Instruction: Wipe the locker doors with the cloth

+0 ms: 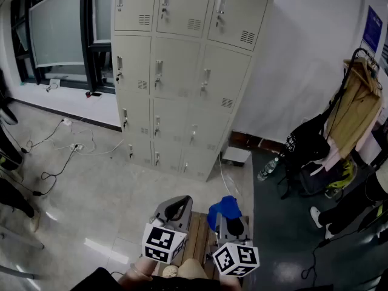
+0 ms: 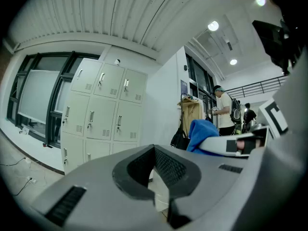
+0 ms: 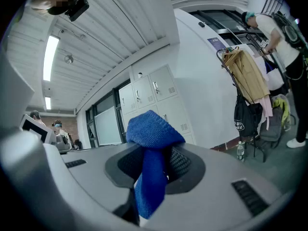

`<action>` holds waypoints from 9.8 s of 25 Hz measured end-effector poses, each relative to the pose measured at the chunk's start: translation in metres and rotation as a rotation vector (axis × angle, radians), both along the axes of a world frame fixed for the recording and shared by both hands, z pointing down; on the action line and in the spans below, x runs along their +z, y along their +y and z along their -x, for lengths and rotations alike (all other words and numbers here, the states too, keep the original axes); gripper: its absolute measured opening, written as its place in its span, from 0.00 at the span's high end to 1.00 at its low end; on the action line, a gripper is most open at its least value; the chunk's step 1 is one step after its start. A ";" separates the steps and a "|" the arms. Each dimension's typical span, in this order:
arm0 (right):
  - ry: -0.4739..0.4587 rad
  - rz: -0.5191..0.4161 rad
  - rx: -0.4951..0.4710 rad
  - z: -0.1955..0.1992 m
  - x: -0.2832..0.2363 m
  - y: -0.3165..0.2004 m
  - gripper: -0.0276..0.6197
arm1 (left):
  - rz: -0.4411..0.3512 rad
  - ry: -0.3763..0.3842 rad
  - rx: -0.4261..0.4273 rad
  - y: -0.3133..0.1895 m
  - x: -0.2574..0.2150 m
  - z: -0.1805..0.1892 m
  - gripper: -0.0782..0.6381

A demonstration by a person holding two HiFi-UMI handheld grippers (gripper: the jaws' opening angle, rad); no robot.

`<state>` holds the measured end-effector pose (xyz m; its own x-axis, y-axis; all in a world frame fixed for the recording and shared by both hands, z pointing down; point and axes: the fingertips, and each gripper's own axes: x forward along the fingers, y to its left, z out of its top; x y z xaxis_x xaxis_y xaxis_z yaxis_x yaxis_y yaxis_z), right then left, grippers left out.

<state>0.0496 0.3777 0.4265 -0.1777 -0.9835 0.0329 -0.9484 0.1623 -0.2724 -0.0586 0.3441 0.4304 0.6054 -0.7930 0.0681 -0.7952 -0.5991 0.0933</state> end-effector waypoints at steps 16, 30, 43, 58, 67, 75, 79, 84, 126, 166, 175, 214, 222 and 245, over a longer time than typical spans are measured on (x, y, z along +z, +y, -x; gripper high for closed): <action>-0.018 -0.038 -0.035 -0.004 -0.008 -0.103 0.81 | -0.031 0.000 -0.019 -0.096 -0.006 -0.003 0.88; -0.004 -0.088 -0.051 -0.047 -0.037 -0.253 0.81 | -0.095 -0.030 -0.053 -0.241 -0.033 -0.041 0.88; 0.019 -0.139 -0.084 -0.061 -0.057 -0.332 0.81 | -0.185 -0.044 -0.055 -0.310 -0.059 -0.058 0.88; 0.037 -0.164 -0.085 -0.055 -0.075 -0.435 0.81 | -0.201 -0.027 -0.038 -0.410 -0.079 -0.069 0.88; 0.062 -0.158 -0.074 -0.061 -0.095 -0.536 0.81 | -0.221 0.001 -0.014 -0.514 -0.100 -0.078 0.88; 0.010 -0.163 -0.131 -0.042 -0.128 -0.630 0.81 | -0.268 -0.002 -0.035 -0.595 -0.138 -0.056 0.88; -0.013 -0.207 -0.198 -0.013 -0.160 -0.673 0.81 | -0.307 -0.040 -0.048 -0.617 -0.152 -0.043 0.88; 0.012 -0.256 -0.285 0.030 -0.194 -0.706 0.81 | -0.359 -0.036 -0.091 -0.636 -0.178 -0.019 0.88; 0.068 -0.232 -0.228 -0.040 -0.200 -0.732 0.81 | -0.323 0.014 -0.030 -0.652 -0.169 -0.086 0.88; -0.016 -0.247 0.031 -0.189 -0.204 -0.705 0.80 | -0.279 -0.009 0.167 -0.642 -0.151 -0.166 0.88; -0.022 -0.257 0.059 -0.203 -0.205 -0.703 0.80 | -0.265 -0.009 0.131 -0.645 -0.143 -0.153 0.88; 0.138 -0.162 -0.354 0.020 -0.136 -0.746 0.80 | -0.172 -0.006 -0.241 -0.652 -0.097 0.006 0.88; 0.131 -0.153 -0.302 -0.010 -0.135 -0.740 0.80 | -0.155 -0.014 -0.192 -0.654 -0.092 -0.014 0.88; 0.127 -0.157 -0.115 -0.129 -0.127 -0.720 0.80 | -0.123 -0.015 -0.086 -0.657 -0.078 -0.070 0.88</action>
